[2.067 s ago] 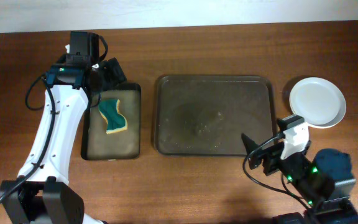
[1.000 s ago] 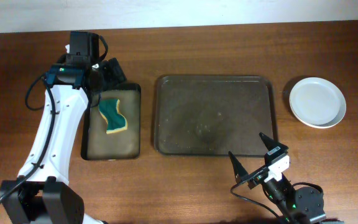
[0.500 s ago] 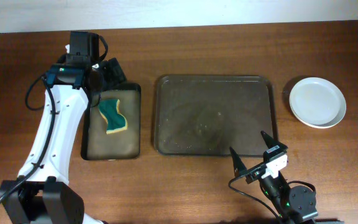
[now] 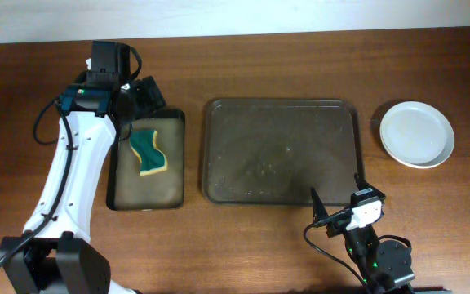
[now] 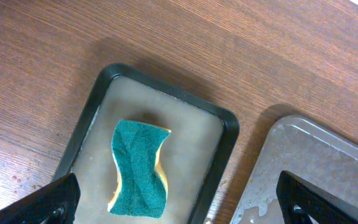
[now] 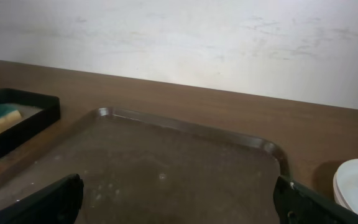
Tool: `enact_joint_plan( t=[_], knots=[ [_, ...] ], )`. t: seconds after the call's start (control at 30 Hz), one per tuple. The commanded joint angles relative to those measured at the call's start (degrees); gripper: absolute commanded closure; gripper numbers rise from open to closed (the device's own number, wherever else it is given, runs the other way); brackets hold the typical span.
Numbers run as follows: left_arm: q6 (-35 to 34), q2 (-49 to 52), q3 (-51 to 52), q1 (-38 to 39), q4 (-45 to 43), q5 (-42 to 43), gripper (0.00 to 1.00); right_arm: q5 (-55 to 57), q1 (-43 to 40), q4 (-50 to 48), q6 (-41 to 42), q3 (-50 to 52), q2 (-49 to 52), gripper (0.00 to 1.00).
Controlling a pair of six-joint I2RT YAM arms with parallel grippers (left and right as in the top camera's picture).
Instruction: Clean dirty plates on tray and stack at the side
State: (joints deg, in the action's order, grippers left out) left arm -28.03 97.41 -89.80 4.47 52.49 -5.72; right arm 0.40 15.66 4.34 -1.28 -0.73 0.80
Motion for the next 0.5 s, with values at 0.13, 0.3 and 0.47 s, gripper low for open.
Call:
enact_joint_plan(
  t=[0.13, 0.3, 0.47],
  knots=[
    [0.92, 0.17, -0.13, -0.13, -0.09, 0.57, 0.01, 1.11, 0.46, 0.28, 0.24, 0.42, -0.61, 0.02],
    [0.92, 0.17, -0.13, -0.13, -0.11, 0.57, 0.01, 0.96, 0.46, 0.31, 0.22, 0.42, -0.61, 0.02],
    [0.92, 0.2, -0.13, -0.13, -0.11, 0.57, 0.01, 0.81, 0.39, 0.33, 0.2, 0.42, -0.61, 0.02]
  ],
)
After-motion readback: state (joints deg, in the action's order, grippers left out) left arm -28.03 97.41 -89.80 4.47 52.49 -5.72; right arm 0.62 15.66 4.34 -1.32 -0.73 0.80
